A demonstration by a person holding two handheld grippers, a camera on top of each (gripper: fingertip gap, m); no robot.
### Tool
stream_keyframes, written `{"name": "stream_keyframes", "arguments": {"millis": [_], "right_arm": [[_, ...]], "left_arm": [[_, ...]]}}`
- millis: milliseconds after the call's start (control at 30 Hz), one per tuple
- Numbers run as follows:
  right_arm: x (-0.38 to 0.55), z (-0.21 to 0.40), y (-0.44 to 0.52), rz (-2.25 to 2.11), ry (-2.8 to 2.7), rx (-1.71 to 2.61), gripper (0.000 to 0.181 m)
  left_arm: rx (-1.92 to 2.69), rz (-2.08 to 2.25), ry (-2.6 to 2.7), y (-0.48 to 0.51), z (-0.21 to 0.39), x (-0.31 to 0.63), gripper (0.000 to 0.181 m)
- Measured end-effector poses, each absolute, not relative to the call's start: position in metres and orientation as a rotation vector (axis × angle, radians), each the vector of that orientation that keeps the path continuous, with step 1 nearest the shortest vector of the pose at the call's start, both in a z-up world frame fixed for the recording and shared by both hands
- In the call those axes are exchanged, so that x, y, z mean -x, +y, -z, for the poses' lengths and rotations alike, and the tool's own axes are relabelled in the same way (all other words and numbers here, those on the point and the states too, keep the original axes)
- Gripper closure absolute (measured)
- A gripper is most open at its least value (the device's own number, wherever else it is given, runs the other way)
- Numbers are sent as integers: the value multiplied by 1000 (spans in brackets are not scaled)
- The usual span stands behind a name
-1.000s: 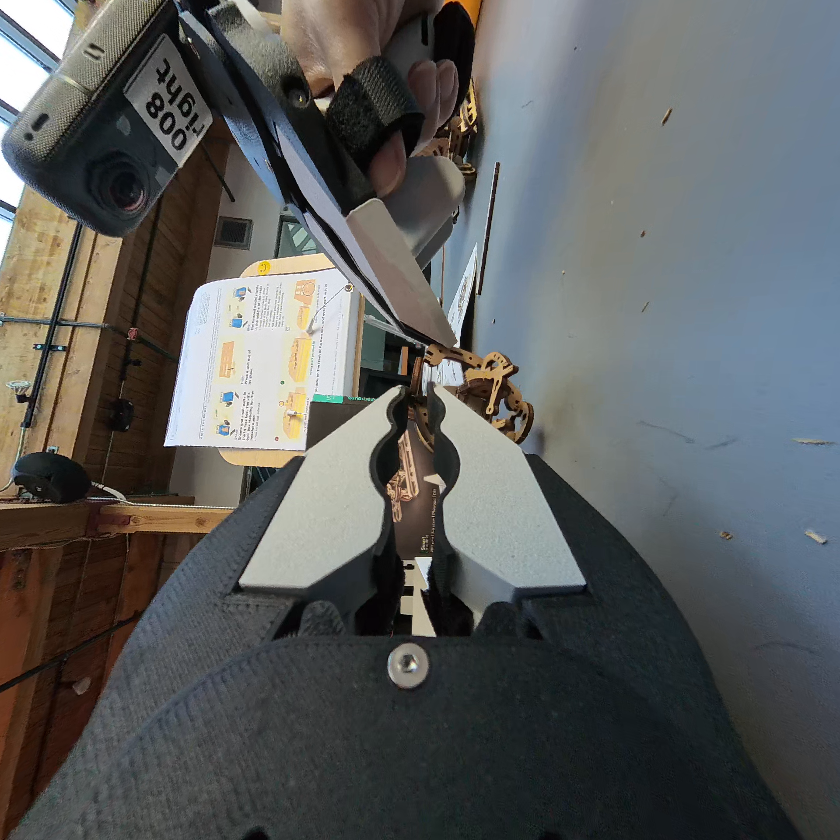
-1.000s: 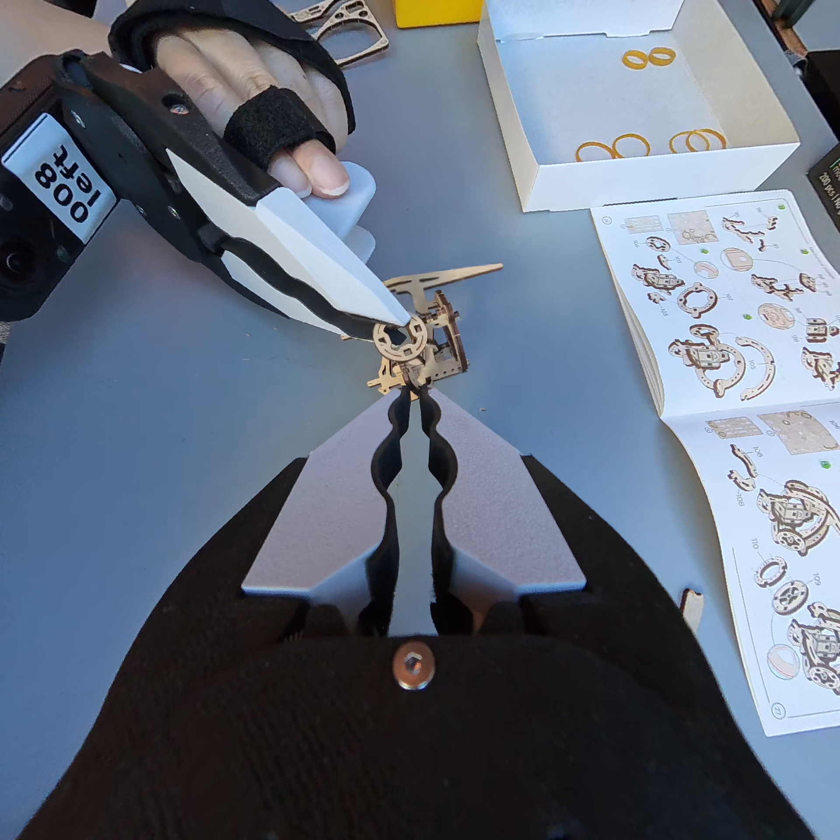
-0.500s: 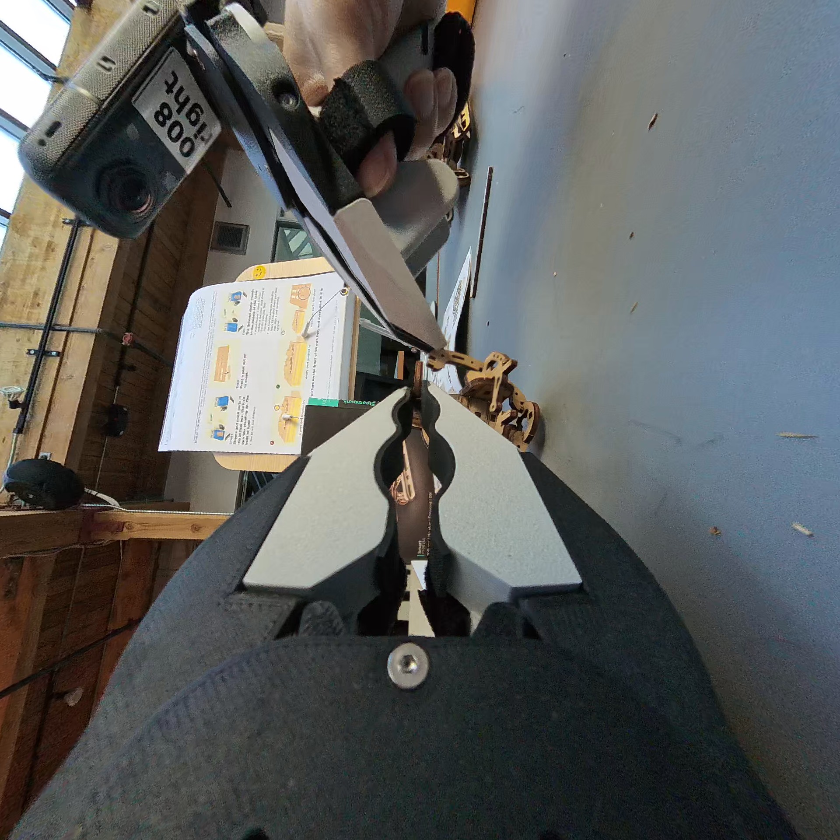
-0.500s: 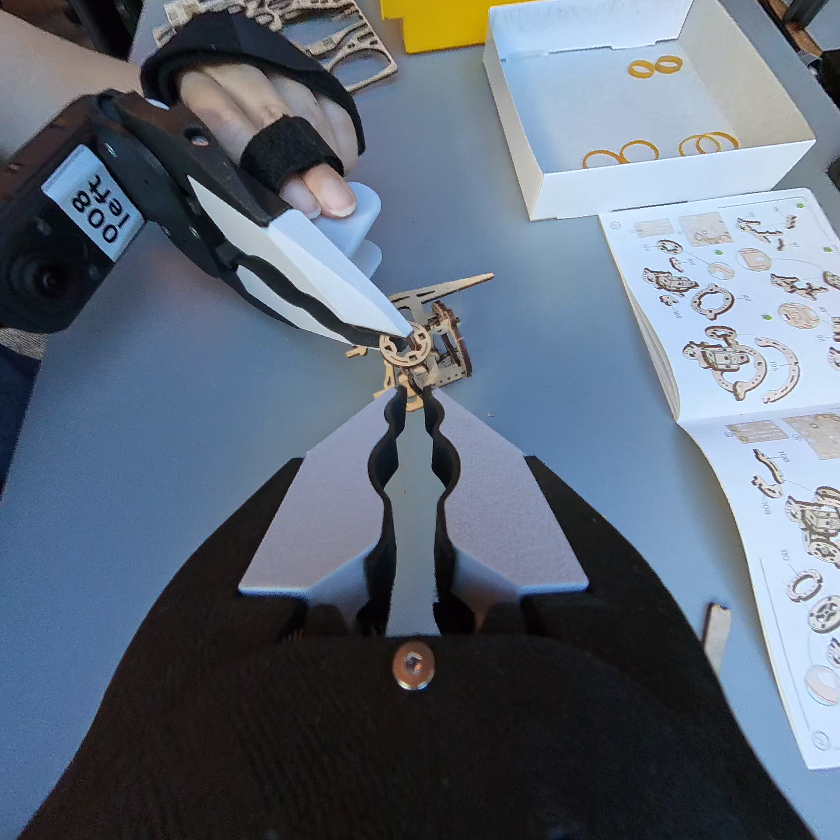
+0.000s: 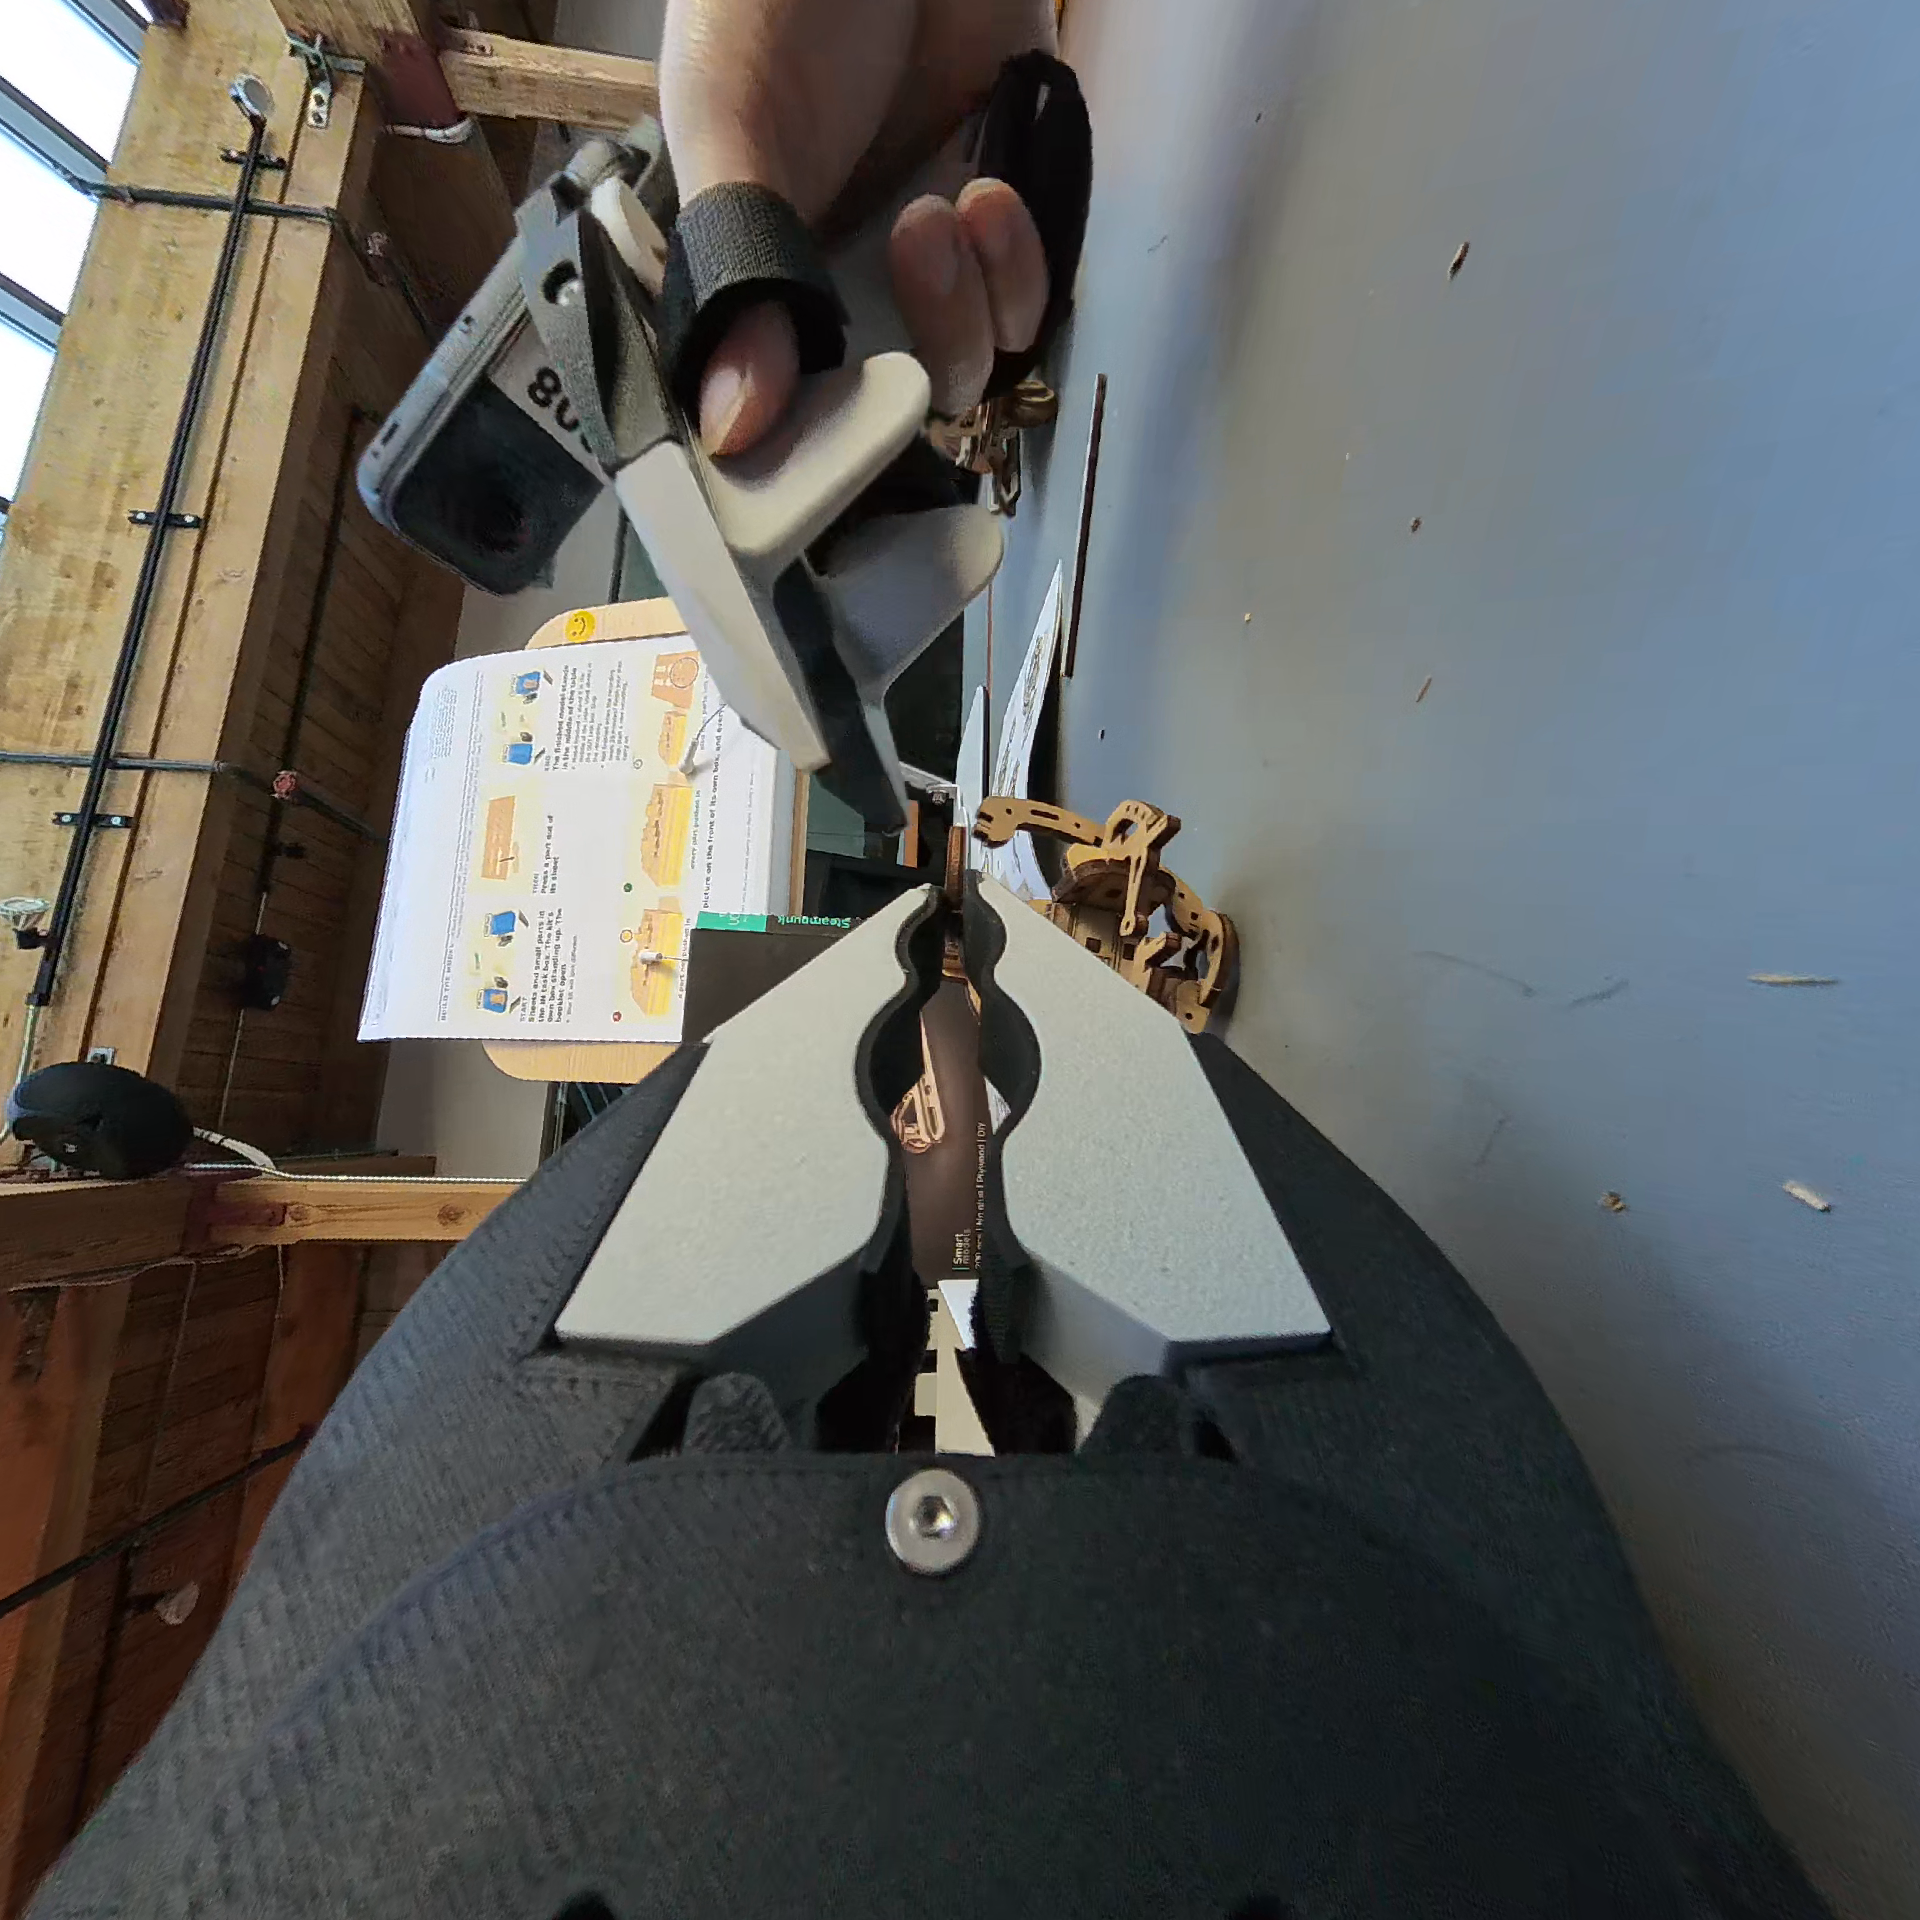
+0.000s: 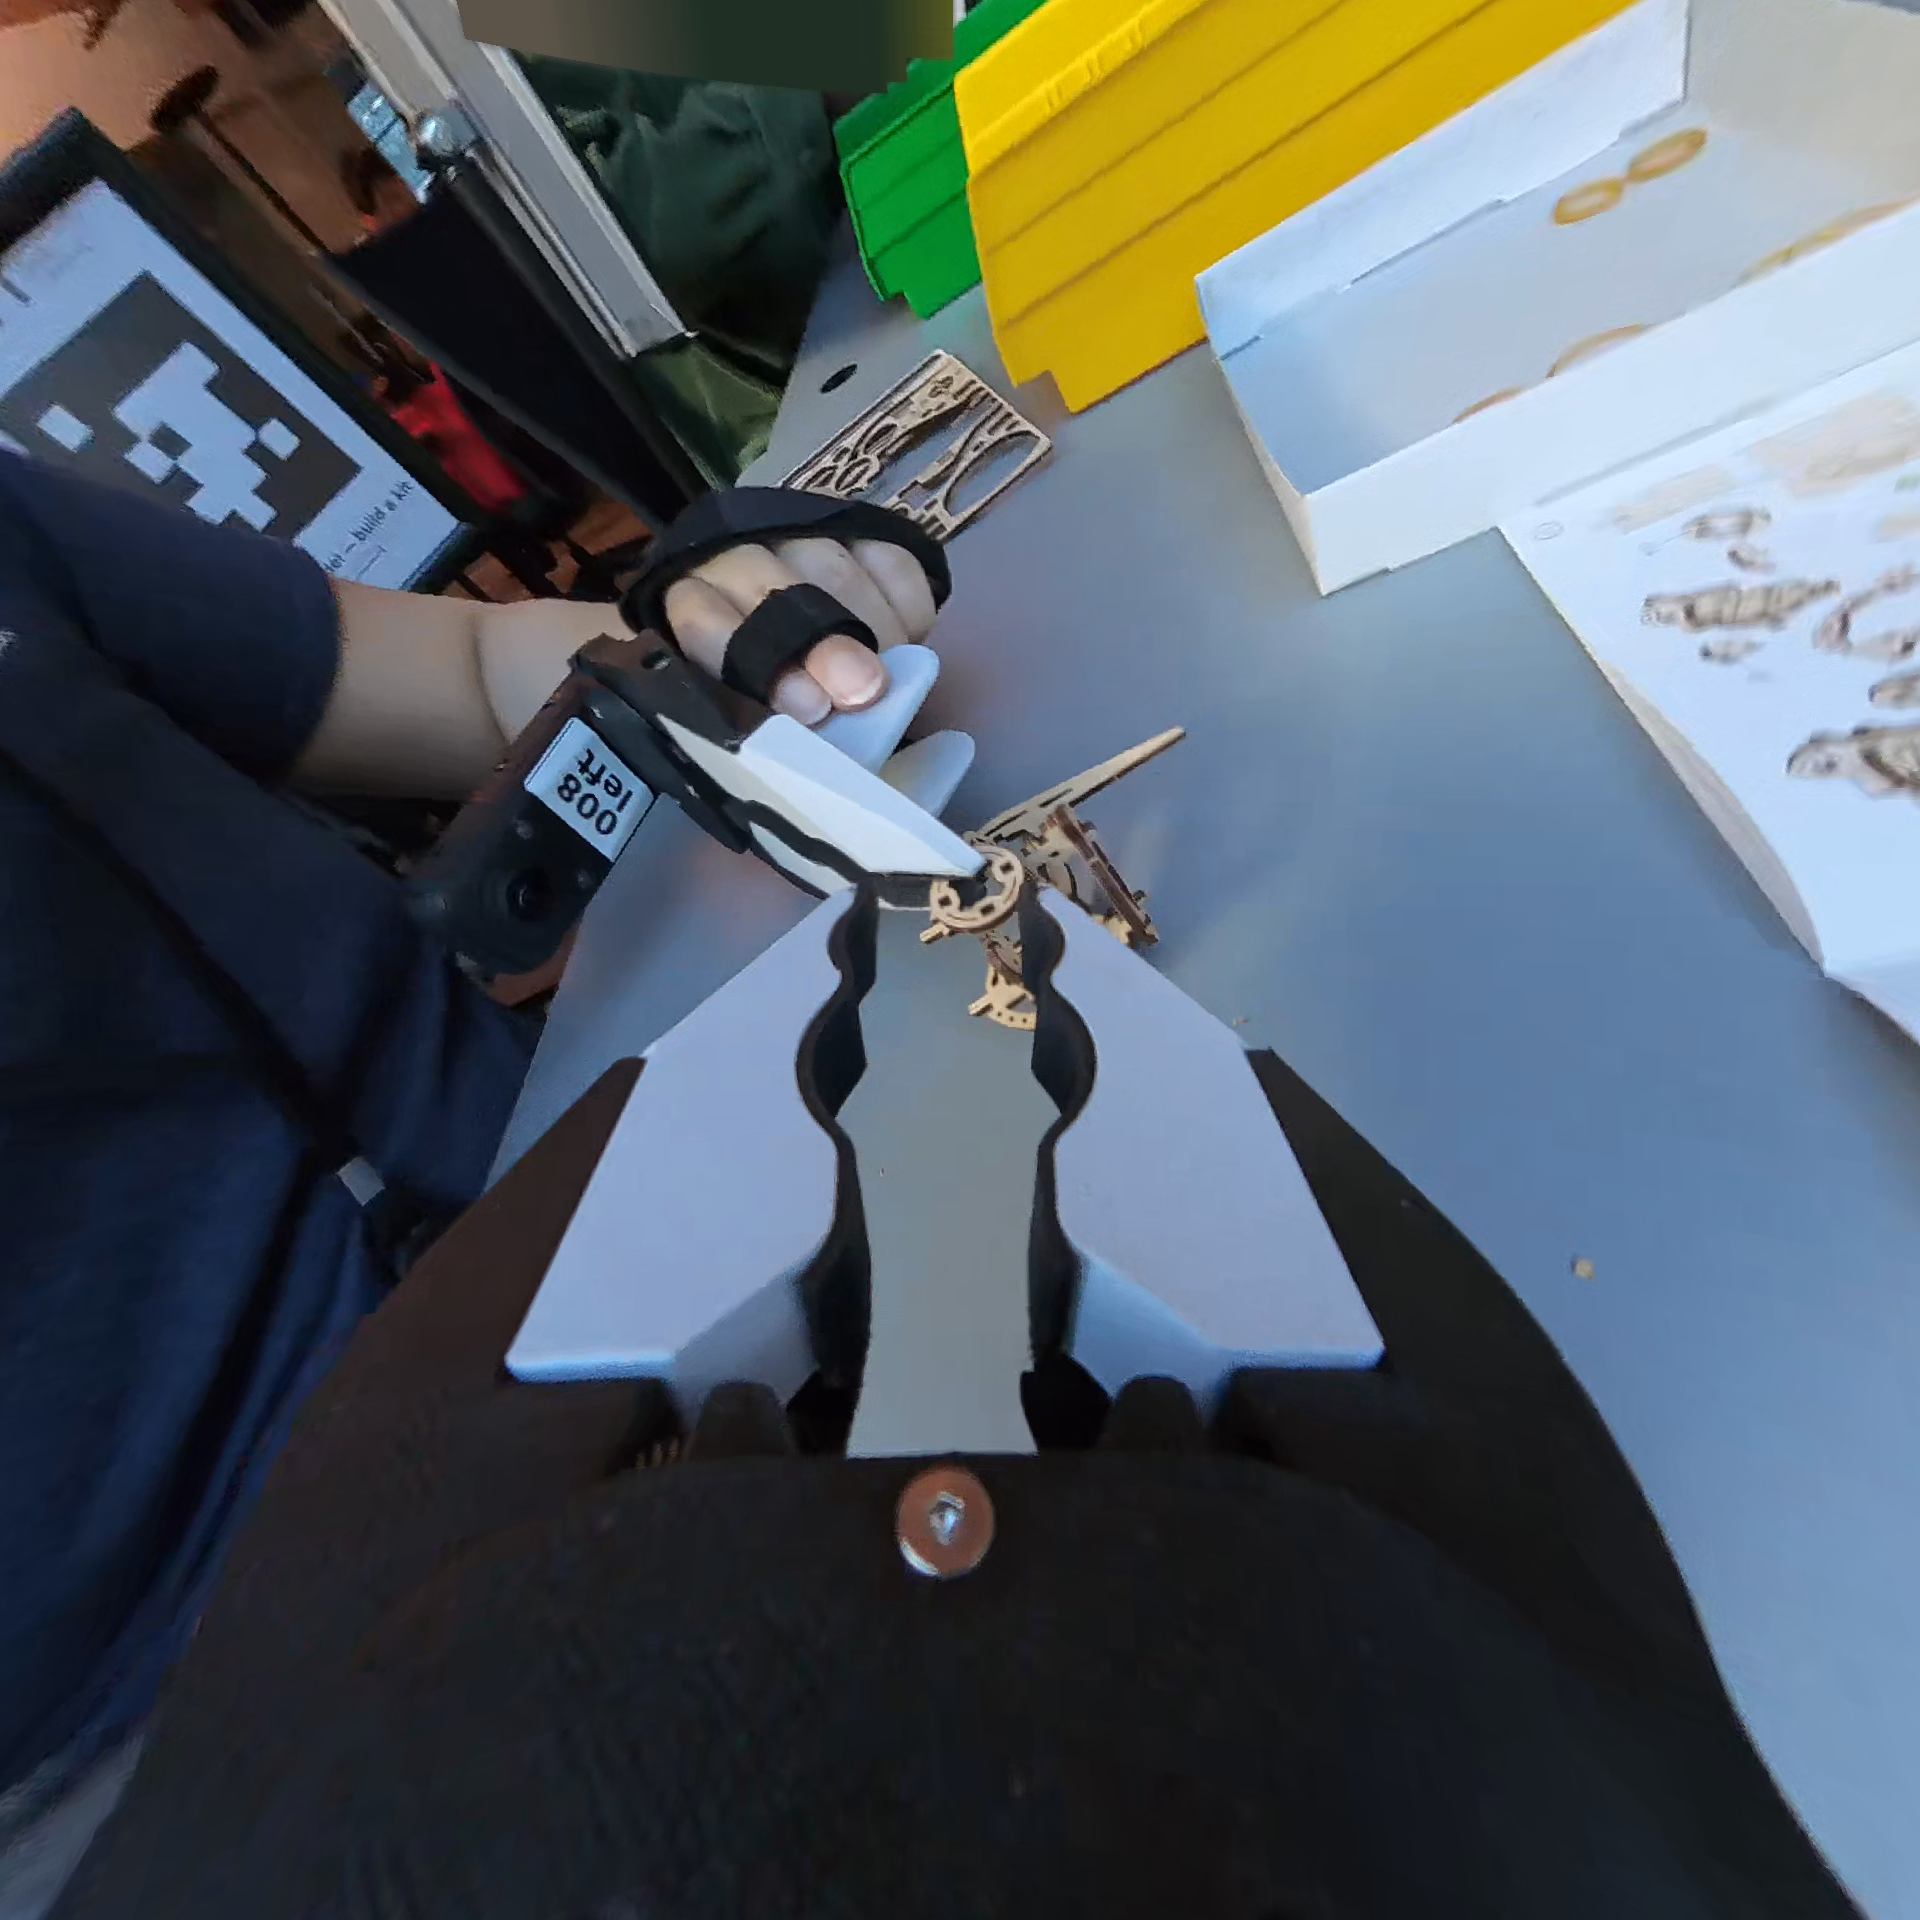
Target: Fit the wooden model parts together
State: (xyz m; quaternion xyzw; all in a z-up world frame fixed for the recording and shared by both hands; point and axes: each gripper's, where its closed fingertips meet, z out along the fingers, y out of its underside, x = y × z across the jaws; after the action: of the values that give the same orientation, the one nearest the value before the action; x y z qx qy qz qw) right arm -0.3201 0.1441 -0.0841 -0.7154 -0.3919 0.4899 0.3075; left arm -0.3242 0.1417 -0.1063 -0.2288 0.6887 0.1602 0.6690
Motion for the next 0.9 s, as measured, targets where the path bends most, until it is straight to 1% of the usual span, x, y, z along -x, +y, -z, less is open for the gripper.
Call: {"name": "stream_keyframes", "arguments": {"millis": [100, 200, 467, 533, 833, 900], "right_arm": [[325, 83, 144, -1086, -1205, 1743, 151], [329, 93, 147, -959, -1311, 1762, 151], [337, 104, 149, -948, -1356, 1787, 156], [338, 104, 148, -953, -1360, 1777, 160], [339, 107, 147, -958, -1361, 1792, 161], [339, 108, 147, -954, -1362, 1793, 161]], "left_arm": [[509, -368, 1551, 141, 106, 324, 181], [500, -371, 1549, 140, 107, 324, 181], [506, -381, 1543, 143, 107, 326, 181], [506, -386, 1542, 143, 107, 326, 180], [511, -364, 1538, 143, 107, 327, 180], [534, -343, 1549, 143, 110, 327, 174]]}}
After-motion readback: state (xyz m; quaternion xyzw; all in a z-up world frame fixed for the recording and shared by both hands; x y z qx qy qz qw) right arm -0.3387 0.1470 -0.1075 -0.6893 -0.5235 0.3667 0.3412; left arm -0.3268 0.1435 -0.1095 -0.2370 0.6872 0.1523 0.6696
